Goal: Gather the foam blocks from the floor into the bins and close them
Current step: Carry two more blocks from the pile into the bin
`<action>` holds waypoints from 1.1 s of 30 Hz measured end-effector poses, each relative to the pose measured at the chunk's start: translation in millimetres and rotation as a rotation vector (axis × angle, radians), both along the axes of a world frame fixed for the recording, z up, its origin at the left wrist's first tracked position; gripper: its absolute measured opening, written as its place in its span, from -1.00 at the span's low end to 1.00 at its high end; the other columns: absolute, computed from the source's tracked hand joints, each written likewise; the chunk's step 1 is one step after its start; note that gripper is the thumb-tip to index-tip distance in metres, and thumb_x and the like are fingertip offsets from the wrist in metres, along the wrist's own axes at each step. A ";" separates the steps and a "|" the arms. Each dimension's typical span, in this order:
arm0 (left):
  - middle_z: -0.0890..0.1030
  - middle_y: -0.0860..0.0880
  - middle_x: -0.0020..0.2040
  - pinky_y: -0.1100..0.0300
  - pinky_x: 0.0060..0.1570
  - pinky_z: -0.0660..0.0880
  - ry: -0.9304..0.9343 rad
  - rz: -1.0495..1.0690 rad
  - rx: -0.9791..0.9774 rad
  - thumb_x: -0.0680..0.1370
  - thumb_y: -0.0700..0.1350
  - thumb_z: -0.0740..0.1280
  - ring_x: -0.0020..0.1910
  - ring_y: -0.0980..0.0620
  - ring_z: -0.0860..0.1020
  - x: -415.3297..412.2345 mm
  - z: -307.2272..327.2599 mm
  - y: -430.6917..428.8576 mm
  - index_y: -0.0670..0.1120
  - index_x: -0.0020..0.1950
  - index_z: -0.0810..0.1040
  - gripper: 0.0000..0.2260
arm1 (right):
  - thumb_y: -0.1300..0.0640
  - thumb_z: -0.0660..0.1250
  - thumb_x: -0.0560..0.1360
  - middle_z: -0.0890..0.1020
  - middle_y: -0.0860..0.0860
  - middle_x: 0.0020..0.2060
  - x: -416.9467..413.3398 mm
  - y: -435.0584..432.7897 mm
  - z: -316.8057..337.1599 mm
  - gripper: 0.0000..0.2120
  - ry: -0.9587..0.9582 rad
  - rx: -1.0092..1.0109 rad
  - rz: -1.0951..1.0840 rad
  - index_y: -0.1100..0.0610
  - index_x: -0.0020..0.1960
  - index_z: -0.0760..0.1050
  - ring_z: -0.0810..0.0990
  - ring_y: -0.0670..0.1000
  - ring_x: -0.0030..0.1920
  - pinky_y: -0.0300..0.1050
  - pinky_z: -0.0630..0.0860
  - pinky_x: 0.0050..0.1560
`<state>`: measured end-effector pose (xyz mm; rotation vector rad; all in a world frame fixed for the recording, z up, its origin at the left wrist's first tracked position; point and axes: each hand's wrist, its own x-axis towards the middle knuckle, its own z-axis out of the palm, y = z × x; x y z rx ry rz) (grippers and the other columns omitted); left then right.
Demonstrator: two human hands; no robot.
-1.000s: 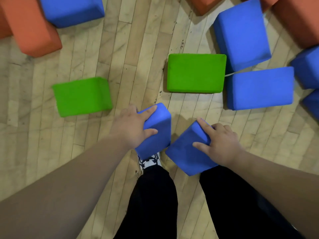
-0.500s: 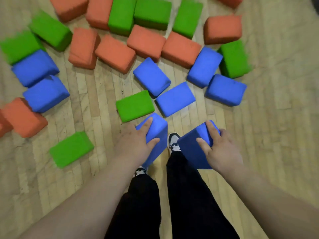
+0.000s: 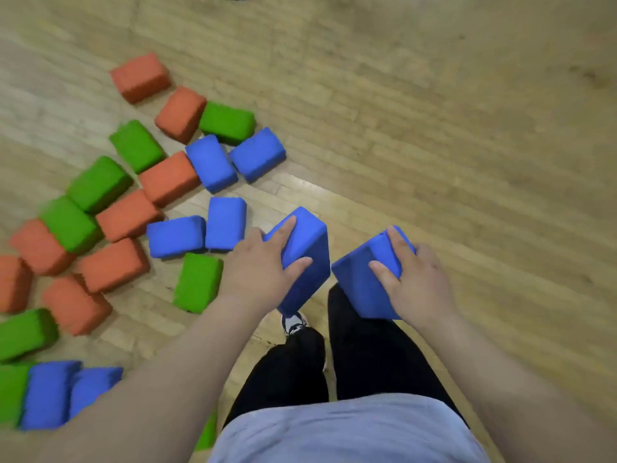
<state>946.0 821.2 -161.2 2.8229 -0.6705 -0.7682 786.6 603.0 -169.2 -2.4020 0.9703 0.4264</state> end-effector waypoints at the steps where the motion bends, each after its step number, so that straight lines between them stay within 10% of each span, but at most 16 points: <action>1: 0.38 -0.04 0.17 -0.05 0.13 0.52 0.015 -0.065 0.000 0.52 0.49 0.11 0.14 -0.12 0.50 -11.0 7.2 -16.4 0.34 0.62 0.03 -0.29 | -0.31 0.16 0.61 0.40 0.07 0.34 -27.4 -7.1 6.2 -0.34 0.009 0.011 -0.067 -0.25 0.63 0.03 0.40 0.11 0.33 0.00 0.39 0.29; 19: 0.37 0.01 0.25 0.01 0.12 0.53 0.010 -1.082 -0.046 0.56 0.46 0.07 0.16 -0.04 0.47 -360.7 69.7 -412.2 0.35 0.63 -0.01 -0.33 | -0.31 0.27 0.56 0.41 0.01 0.32 -496.6 -164.8 83.8 -0.29 -0.022 -0.014 -1.058 -0.27 0.62 0.06 0.38 0.07 0.36 0.01 0.39 0.29; 33: 0.37 0.03 0.26 0.03 0.08 0.53 0.046 -1.501 -0.177 0.57 0.44 0.12 0.17 -0.03 0.48 -461.5 125.3 -667.2 0.36 0.62 0.00 -0.34 | -0.29 0.32 0.53 0.40 -0.02 0.34 -572.0 -310.5 141.1 -0.28 -0.084 -0.150 -1.391 -0.25 0.62 0.12 0.42 0.06 0.34 -0.01 0.39 0.29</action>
